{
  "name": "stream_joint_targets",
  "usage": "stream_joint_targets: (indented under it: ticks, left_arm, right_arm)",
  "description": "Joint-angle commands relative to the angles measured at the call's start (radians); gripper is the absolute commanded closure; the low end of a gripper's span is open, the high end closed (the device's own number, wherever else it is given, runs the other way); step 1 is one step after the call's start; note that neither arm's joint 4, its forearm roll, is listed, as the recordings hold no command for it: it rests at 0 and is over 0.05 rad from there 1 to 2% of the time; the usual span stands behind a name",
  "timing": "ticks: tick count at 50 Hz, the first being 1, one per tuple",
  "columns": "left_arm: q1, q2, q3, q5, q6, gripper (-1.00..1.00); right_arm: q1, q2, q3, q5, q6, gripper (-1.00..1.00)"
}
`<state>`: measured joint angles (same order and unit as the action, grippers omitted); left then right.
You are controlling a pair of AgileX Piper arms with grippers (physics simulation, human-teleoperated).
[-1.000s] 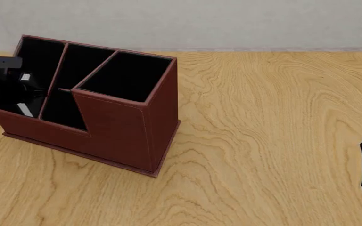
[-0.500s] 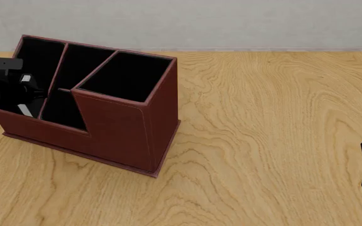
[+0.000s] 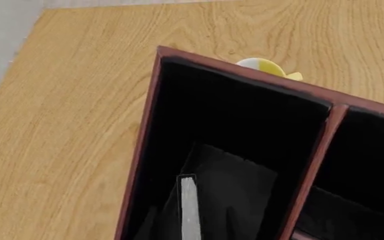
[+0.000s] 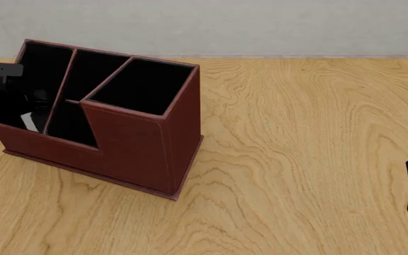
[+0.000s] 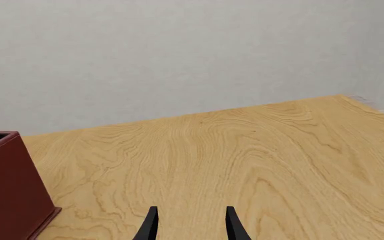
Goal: Pick up the book and place it in the left compartment of the caddy.
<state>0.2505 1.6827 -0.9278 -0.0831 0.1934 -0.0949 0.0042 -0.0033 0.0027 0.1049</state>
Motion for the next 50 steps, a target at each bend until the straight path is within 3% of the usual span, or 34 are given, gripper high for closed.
stream_joint_targets:
  ticks: [1, 50]
  left_arm:
    - [0.003, 0.001, -0.007, -0.002, 0.006, -1.00]
    - [0.001, -0.031, 0.000, 0.003, 0.007, -1.00]
  right_arm:
    - [0.001, 0.001, 0.000, 0.000, -0.001, -1.00]
    - [-0.003, -0.001, 0.000, 0.000, 0.007, -1.00]
